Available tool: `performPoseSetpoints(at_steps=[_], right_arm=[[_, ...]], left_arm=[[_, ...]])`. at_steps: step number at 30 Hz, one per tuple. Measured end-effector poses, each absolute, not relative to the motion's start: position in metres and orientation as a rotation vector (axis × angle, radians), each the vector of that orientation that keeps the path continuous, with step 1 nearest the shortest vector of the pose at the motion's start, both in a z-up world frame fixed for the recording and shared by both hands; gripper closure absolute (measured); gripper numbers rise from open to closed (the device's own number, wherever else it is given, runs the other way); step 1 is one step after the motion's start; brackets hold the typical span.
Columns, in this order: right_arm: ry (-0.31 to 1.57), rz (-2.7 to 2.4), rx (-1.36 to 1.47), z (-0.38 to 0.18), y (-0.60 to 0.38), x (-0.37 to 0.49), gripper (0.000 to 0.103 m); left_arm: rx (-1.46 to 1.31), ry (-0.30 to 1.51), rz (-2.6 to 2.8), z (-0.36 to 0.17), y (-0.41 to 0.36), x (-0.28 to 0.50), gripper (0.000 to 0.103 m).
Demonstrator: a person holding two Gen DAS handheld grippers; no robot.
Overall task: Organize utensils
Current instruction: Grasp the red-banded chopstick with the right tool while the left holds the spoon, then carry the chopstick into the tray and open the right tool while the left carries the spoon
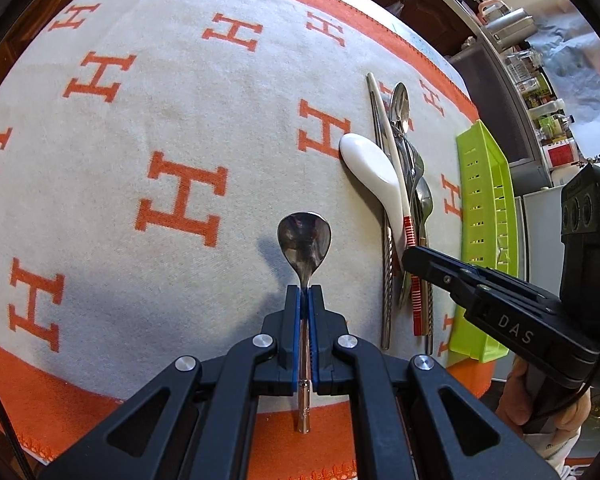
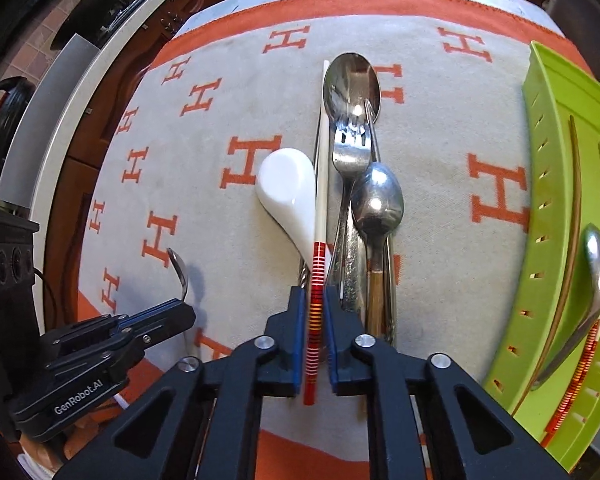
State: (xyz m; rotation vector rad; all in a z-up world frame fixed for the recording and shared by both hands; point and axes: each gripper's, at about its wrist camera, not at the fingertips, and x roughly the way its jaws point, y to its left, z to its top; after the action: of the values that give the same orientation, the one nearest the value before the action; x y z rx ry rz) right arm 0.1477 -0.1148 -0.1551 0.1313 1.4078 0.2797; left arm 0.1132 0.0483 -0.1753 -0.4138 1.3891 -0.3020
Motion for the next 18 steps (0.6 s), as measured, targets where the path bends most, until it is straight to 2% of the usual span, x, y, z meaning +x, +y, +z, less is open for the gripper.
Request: performPoseSetpoints(at_steps=[18], right_arm=[[1.288,0.389,0.251,-0.106,-0.142,0.120,0.097]], left_arm=[[-0.441,1.382,-0.321,-0.170,0.055,0.110,0.101]])
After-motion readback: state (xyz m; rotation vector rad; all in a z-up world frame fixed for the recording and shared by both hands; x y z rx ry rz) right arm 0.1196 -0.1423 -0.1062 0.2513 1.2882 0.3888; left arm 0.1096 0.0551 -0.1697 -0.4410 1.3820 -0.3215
